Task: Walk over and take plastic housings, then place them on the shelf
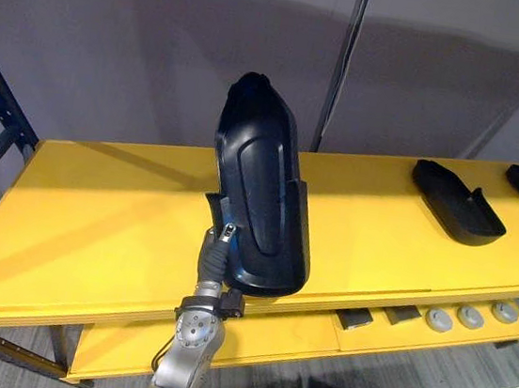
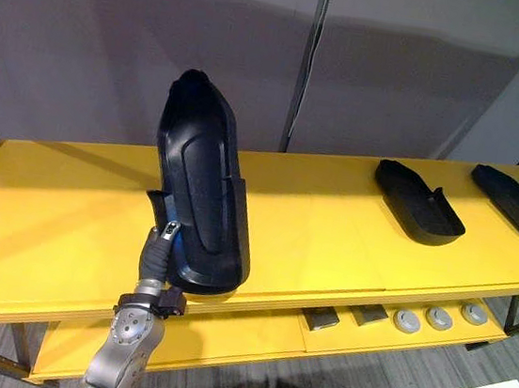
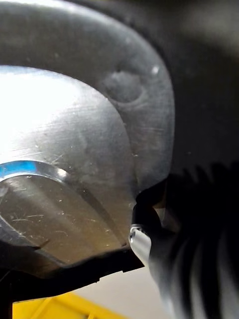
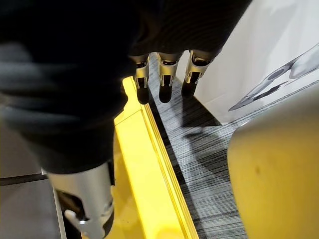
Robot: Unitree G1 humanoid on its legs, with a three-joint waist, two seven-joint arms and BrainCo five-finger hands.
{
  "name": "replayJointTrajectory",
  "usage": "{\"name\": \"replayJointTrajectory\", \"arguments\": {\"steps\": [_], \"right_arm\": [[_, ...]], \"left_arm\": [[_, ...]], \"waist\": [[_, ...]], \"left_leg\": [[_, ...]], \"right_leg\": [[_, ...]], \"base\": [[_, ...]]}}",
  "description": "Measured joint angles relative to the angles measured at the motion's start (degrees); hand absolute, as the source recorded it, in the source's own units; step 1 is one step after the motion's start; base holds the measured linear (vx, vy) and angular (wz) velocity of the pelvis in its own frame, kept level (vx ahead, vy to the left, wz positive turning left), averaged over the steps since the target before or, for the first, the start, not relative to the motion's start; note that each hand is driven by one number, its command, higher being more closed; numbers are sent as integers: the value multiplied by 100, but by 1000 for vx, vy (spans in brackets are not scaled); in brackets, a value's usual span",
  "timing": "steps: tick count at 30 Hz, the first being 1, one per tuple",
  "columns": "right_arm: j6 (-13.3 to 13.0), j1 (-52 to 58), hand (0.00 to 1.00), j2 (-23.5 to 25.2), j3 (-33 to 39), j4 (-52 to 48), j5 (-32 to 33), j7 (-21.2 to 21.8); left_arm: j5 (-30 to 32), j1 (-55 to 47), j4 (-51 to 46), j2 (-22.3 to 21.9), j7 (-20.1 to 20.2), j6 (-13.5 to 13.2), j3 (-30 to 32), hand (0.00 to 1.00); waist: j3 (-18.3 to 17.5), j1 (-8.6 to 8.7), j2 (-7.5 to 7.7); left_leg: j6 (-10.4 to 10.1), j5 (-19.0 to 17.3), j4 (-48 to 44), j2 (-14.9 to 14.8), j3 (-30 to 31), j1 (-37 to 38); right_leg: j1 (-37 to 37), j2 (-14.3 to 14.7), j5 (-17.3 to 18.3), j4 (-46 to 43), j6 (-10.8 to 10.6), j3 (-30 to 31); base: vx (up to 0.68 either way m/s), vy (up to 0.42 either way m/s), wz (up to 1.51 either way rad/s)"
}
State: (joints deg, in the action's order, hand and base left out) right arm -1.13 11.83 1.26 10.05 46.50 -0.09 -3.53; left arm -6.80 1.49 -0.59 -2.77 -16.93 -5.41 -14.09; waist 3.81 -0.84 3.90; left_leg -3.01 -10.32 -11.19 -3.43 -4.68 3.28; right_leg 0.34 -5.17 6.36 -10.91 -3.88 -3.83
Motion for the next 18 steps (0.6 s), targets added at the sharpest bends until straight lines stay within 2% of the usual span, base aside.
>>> {"name": "replayJointTrajectory", "arguments": {"steps": [5,7,12,18], "right_arm": [[0,25,0,20,-4,6,-2,-35],[0,-41,0,21,-6,95,-4,-44],[-1,-143,0,17,-10,150,-3,-91],[0,-240,0,20,-27,149,-9,-96]], "left_arm": [[-4,638,592,22,-259,67,45,100],[-24,1034,1120,-2,-356,95,199,100],[-102,1732,2182,-11,-540,287,453,100],[-323,2328,2953,-15,-550,447,542,100]], "waist": [[-27,11,45],[-30,44,46],[-26,277,52],[31,441,63]], "left_leg": [[28,125,188,46,-9,11],[56,295,467,73,-23,116],[72,685,980,98,-9,165],[48,1015,1430,91,-43,87]], "right_leg": [[60,-13,-226,304,-14,10],[103,-20,-356,478,-13,14],[56,-13,-591,757,-6,2],[-146,37,-824,953,50,12]], "base": [[-7,57,-1],[-68,29,-1],[-110,-14,1],[-119,-19,-1]]}}
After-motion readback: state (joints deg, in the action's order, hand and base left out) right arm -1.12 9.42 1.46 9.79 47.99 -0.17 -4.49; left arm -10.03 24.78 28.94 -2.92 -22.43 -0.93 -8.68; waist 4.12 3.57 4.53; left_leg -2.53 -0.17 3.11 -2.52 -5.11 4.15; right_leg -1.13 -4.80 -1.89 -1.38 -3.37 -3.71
